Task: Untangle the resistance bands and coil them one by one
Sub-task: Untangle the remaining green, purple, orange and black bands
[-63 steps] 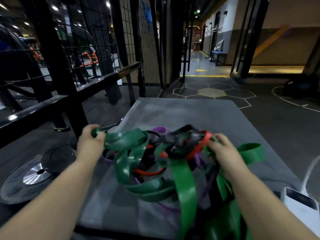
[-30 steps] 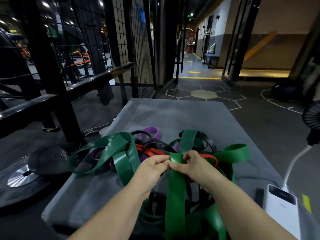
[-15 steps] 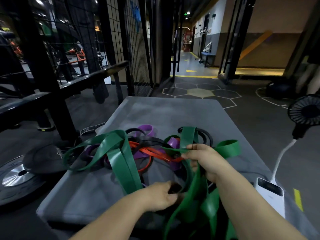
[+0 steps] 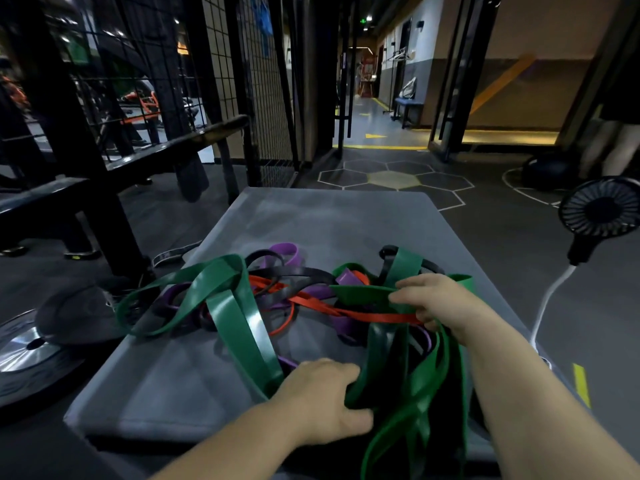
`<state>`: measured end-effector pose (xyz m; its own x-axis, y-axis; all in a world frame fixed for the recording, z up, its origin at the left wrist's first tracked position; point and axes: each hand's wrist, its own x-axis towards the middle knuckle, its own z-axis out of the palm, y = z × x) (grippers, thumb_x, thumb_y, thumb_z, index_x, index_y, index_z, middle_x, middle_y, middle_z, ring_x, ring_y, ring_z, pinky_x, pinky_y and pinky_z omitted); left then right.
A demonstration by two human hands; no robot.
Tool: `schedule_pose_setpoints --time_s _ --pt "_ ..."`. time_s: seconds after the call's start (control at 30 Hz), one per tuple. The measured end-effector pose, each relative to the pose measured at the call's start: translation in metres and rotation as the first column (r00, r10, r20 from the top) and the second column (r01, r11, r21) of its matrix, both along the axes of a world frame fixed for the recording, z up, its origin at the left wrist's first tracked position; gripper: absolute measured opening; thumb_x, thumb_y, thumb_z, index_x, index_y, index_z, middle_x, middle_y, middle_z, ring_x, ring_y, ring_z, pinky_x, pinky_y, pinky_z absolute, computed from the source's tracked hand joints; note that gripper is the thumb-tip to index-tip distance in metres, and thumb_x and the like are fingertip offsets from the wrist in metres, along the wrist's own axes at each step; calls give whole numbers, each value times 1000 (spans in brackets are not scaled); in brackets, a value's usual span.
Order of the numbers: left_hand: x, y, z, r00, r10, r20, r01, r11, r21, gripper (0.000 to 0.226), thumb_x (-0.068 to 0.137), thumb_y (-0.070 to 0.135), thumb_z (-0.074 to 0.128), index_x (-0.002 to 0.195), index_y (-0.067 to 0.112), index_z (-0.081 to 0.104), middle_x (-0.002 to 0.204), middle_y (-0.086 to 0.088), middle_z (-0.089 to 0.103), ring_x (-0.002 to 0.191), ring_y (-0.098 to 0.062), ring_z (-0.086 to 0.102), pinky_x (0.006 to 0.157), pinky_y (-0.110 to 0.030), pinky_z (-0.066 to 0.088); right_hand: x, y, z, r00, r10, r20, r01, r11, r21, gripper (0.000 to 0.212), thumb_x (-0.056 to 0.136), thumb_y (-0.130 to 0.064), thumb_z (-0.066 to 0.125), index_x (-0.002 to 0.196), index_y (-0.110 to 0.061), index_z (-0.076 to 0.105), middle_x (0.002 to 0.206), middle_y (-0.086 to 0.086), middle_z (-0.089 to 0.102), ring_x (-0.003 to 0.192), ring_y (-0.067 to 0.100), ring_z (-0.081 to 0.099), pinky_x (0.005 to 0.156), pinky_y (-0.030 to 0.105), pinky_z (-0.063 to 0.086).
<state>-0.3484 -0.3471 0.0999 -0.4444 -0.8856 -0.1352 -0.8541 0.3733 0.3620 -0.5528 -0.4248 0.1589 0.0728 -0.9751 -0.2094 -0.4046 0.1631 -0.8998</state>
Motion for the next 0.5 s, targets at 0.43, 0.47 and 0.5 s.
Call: schedule_pose_setpoints --time_s 0.43,0.47,0.5 --pt "71 -22 52 938 316 -140 -345 890 -300 53 86 20 54 133 40 40 115 -1 66 91 -24 62 76 -31 47 -11 -11 -2 949 -285 -137 265 953 -150 53 98 -53 43 105 -5 64 87 8 65 85 28 58 74 35 40" --pt "87 -29 66 918 367 -149 -396 849 -349 52 86 17 54 131 40 40 112 -2 67 83 -25 62 70 -31 45 -12 -12 0 947 -315 -65 302 940 -156 51 98 -53 44 99 -6 64 83 7 64 81 27 56 70 34 39" --pt "106 -37 79 890 428 -155 -453 799 -394 50 85 16 54 127 39 41 111 -4 68 82 -28 61 69 -32 44 -15 -10 4 938 -346 -19 338 925 -173 49 98 -53 45 95 -7 63 85 7 63 82 27 55 68 33 39"
